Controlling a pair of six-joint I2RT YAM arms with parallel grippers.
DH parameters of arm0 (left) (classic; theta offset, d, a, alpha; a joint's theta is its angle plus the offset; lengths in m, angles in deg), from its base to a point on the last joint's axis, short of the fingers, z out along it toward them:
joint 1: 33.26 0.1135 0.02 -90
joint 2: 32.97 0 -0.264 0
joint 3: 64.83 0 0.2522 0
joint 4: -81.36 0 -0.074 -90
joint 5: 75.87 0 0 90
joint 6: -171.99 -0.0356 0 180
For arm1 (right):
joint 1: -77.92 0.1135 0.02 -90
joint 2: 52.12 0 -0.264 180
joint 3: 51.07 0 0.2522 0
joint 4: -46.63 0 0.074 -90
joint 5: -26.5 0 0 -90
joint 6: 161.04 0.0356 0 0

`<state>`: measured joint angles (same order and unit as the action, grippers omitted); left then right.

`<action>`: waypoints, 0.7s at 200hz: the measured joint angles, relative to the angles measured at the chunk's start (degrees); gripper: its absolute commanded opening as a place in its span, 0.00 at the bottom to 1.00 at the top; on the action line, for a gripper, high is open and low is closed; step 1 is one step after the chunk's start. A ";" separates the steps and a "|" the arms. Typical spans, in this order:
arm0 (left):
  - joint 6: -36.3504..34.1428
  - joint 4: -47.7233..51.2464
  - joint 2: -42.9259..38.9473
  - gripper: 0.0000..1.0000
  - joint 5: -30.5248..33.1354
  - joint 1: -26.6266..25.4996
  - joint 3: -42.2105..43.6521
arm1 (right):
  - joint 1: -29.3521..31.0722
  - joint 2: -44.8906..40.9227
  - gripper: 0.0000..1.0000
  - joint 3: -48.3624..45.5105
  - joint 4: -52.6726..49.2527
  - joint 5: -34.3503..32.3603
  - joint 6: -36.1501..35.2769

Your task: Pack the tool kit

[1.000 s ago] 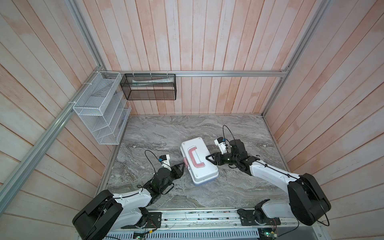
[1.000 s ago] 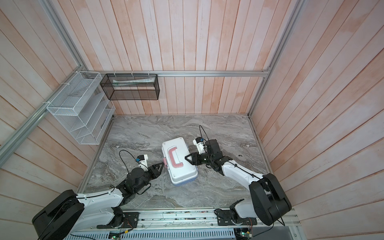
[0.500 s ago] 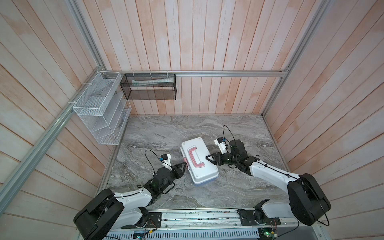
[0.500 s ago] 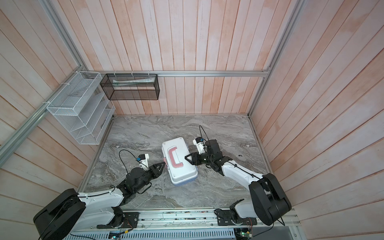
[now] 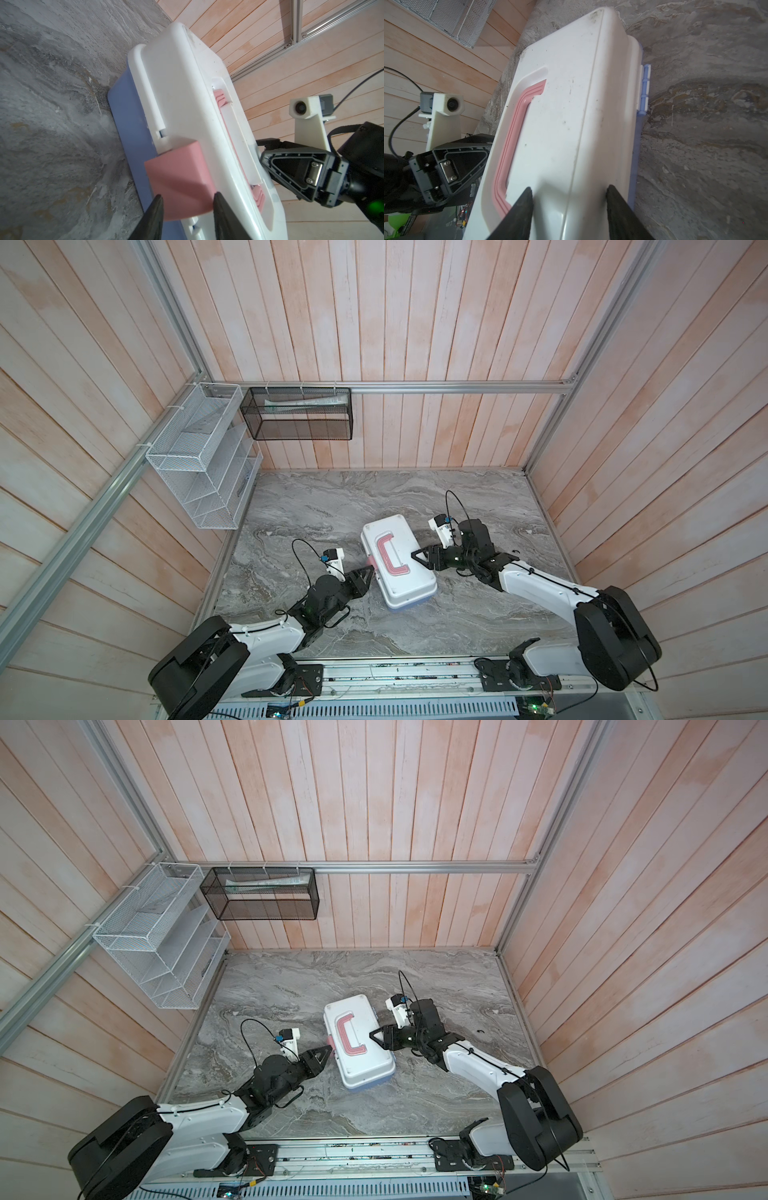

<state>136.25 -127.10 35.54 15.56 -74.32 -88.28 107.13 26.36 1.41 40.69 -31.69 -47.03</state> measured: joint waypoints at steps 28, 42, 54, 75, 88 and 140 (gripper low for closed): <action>0.28 2.12 -0.70 0.42 -0.55 0.00 -0.83 | 0.00 0.00 0.53 0.00 0.07 0.00 0.00; 0.35 3.32 -0.70 0.42 -1.05 0.02 -1.92 | 0.00 0.07 0.53 0.00 0.15 -0.02 0.00; 0.39 3.58 -0.57 0.42 -1.27 0.02 -2.56 | 0.00 0.13 0.53 0.00 0.24 0.00 0.00; 0.44 3.61 0.39 0.38 -1.49 0.02 -2.84 | 0.00 0.22 0.53 0.00 0.39 -0.02 0.00; 0.68 3.41 1.01 0.32 -1.33 0.04 -2.84 | 0.00 0.22 0.53 0.00 0.42 -0.04 0.00; 0.63 2.91 0.94 0.31 -0.79 0.24 -2.84 | 0.02 0.22 0.53 0.00 0.59 -0.22 0.02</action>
<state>136.88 -124.19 36.48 14.77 -74.08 -91.12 107.15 26.58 1.41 41.28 -31.91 -47.01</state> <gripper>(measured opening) 0.311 0.529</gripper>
